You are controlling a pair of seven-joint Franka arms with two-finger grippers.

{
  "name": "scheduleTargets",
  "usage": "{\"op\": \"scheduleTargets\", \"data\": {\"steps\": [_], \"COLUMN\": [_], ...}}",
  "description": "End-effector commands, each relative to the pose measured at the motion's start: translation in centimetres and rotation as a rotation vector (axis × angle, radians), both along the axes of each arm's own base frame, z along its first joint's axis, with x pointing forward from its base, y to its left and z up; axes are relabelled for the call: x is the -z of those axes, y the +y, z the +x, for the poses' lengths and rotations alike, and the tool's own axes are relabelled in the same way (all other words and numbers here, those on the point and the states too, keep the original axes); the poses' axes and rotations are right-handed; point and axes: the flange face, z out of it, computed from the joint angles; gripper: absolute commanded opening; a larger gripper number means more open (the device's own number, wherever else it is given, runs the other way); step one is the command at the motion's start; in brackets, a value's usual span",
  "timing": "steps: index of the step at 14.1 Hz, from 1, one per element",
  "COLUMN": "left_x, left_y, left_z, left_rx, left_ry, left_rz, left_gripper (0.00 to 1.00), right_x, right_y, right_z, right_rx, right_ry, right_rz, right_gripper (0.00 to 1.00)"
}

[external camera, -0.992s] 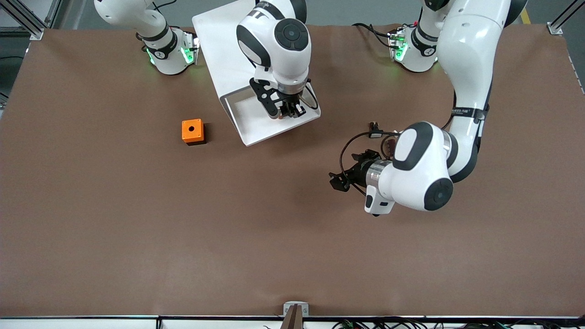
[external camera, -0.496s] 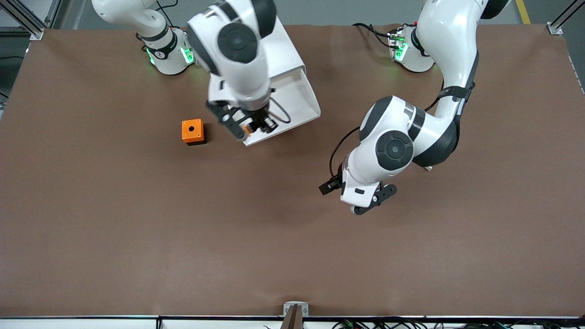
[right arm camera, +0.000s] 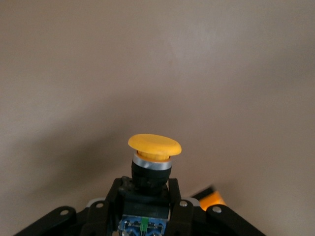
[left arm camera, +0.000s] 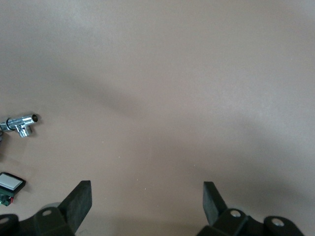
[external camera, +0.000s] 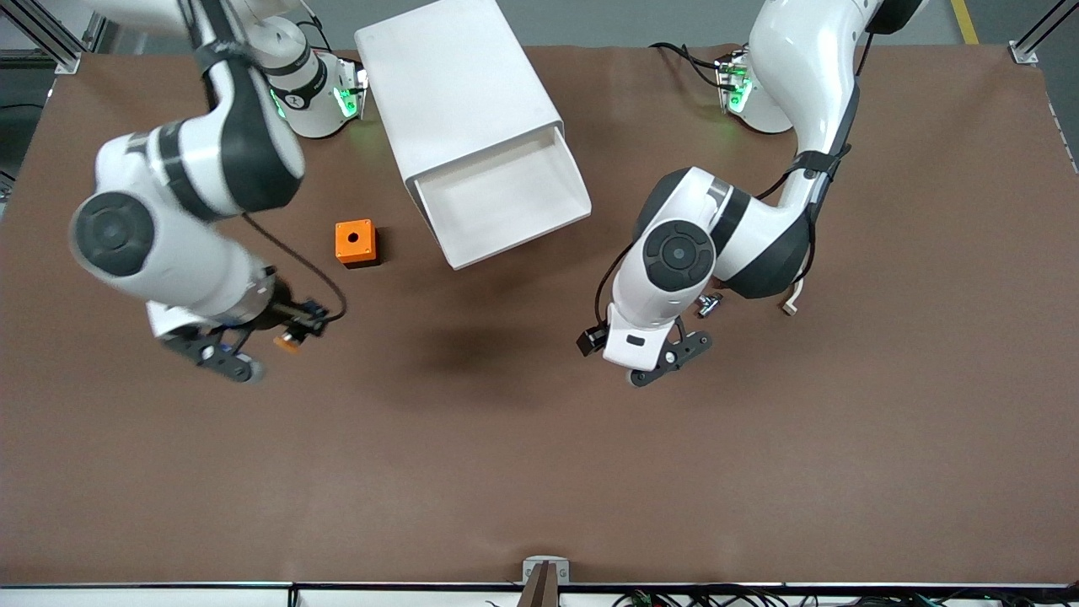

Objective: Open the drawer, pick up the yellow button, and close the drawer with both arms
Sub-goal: 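Lift the yellow button out of the drawer with the right gripper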

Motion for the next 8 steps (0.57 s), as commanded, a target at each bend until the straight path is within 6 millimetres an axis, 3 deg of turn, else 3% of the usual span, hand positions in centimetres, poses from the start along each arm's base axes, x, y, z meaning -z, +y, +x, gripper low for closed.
{"op": "scheduleTargets", "data": {"steps": [1, 3, 5, 8], "left_x": [0.2, 0.1, -0.1, -0.1], "left_y": [-1.5, -2.9, -4.9, -7.7], "left_z": [-1.5, -2.4, -4.1, -6.5], "left_rx": [-0.006, -0.013, 0.021, 0.024], "left_ry": [-0.027, -0.037, -0.036, -0.028], "left_rz": [0.042, 0.055, 0.055, 0.049], "left_gripper": [0.99, 0.99, 0.99, 0.99], "right_x": [7.3, 12.2, 16.4, 20.2], "right_y": [-7.4, -13.1, -16.9, -17.7], "right_z": [1.9, 3.2, 3.9, 4.2], "right_rx": [-0.115, -0.187, -0.237, -0.285], "right_ry": [-0.016, -0.026, -0.035, -0.038], "right_rz": [0.005, 0.002, -0.003, -0.011], "right_gripper": [0.00, 0.00, 0.00, 0.01]}}
